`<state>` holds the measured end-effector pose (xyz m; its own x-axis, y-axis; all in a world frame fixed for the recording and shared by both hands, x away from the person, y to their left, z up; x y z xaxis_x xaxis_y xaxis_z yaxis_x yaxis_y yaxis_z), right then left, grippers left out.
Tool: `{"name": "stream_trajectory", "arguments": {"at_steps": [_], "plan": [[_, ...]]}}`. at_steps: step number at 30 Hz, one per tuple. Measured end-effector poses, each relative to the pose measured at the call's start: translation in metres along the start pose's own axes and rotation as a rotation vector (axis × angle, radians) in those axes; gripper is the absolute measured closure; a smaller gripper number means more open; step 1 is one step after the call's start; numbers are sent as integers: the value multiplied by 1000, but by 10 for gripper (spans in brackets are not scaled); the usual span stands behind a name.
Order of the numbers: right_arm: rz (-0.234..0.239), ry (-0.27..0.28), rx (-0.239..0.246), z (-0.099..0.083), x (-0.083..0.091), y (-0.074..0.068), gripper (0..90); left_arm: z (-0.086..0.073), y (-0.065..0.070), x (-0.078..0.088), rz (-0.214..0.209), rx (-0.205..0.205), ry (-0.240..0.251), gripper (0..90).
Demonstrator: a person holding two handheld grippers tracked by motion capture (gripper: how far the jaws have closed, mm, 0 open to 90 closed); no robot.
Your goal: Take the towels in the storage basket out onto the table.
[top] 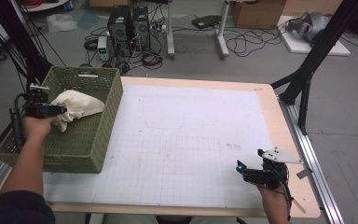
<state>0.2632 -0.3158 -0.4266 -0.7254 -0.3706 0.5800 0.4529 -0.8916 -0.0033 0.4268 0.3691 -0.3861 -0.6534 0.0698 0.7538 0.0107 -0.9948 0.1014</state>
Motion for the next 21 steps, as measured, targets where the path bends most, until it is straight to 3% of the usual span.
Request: {"name": "stream_trajectory", "arguments": {"at_steps": [3, 9, 16, 21], "plan": [[0, 3, -7, 1, 1, 0, 83, -2, -4, 11, -37, 36, 58, 725], [1, 5, -1, 2, 1, -2, 83, -8, -10, 34, -76, 59, 164, 725], [17, 13, -11, 4, 0, -4, 84, -8, -6, 70, -133, 43, 293, 725], [15, 36, -9, 7, 1, -5, 83, -7, 8, 91, -168, -3, 355, 724]]}}
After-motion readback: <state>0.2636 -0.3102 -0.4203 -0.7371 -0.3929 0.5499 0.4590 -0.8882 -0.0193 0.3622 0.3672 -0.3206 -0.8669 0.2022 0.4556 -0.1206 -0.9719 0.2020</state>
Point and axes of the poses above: each handheld gripper's, and its own axes: x roughly backward along the jaws, z roughly out of its top, y roughly to its right, the point moved 2 cm from there along -x, roughly forward along the jaws, and after that the axes turned 4 degrees about -y, right-handed, at the moved point
